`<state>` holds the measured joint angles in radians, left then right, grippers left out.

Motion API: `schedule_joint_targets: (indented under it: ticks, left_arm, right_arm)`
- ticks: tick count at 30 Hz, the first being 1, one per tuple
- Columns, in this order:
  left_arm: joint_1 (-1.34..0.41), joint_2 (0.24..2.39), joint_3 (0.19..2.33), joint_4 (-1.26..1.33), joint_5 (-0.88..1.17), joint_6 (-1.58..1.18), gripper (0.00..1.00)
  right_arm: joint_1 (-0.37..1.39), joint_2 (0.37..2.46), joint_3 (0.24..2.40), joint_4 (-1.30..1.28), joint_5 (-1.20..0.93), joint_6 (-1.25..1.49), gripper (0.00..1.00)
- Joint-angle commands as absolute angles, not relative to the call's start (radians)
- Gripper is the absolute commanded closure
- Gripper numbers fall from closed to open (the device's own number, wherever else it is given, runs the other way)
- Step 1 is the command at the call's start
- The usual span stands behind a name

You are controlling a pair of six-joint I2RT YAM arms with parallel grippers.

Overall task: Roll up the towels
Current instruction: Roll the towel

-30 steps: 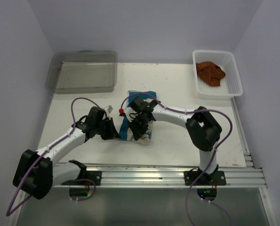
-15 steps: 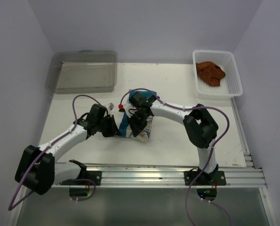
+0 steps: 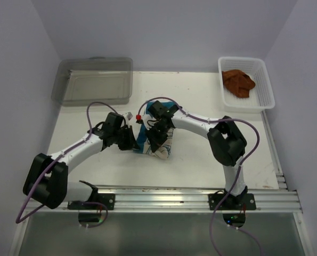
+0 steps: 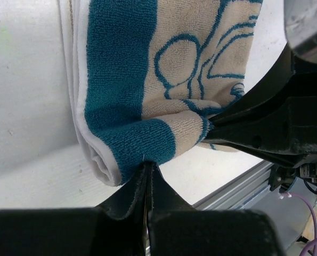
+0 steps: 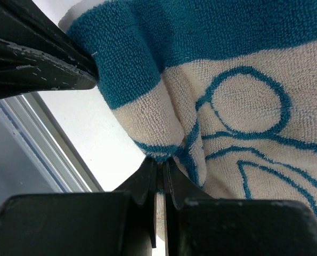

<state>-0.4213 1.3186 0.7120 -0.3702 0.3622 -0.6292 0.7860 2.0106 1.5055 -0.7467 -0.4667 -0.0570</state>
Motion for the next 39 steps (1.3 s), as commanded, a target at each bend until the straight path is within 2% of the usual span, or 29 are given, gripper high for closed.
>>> schedule_joint_targets:
  ticks: [1, 18, 19, 20, 21, 25, 28, 29, 35, 39]
  left_arm:
    - [-0.426, 1.339, 0.761, -0.336, 0.362, -0.594, 1.0]
    - [-0.417, 1.543, 0.802, -0.256, 0.319, -0.586, 1.0]
    - [-0.416, 1.552, 0.801, -0.253, 0.318, -0.589, 1.0]
    - [-0.41, 1.561, 0.799, -0.246, 0.322, -0.589, 1.0]
    - [-0.407, 1.575, 0.796, -0.244, 0.322, -0.589, 1.0]
    - [-0.403, 1.597, 0.793, -0.244, 0.324, -0.586, 1.0]
    - [-0.402, 1.603, 0.788, -0.241, 0.33, -0.586, 1.0]
    - [-0.402, 1.601, 0.787, -0.241, 0.331, -0.586, 1.0]
    - [-0.402, 1.601, 0.779, -0.241, 0.337, -0.584, 1.0]
    - [-0.4, 1.605, 0.781, -0.242, 0.336, -0.583, 1.0]
  right_arm:
    - [0.765, 2.036, 1.551, -0.759, -0.511, -0.071, 1.0]
    - [0.735, 2.097, 1.578, -0.781, -0.506, -0.081, 1.0]
    - [0.735, 2.086, 1.575, -0.776, -0.497, -0.078, 0.98]
    - [0.735, 2.077, 1.562, -0.764, -0.473, -0.074, 0.88]
    - [0.735, 2.066, 1.551, -0.753, -0.459, -0.06, 0.82]
    - [0.733, 1.961, 1.482, -0.697, -0.414, -0.04, 0.68]
    - [0.733, 1.899, 1.404, -0.643, -0.374, -0.031, 0.64]
    - [0.735, 1.861, 1.366, -0.62, -0.361, -0.028, 0.57]
    - [0.758, 1.793, 1.264, -0.566, -0.288, -0.034, 0.46]
    - [0.788, 1.784, 1.249, -0.539, -0.247, -0.031, 0.43]
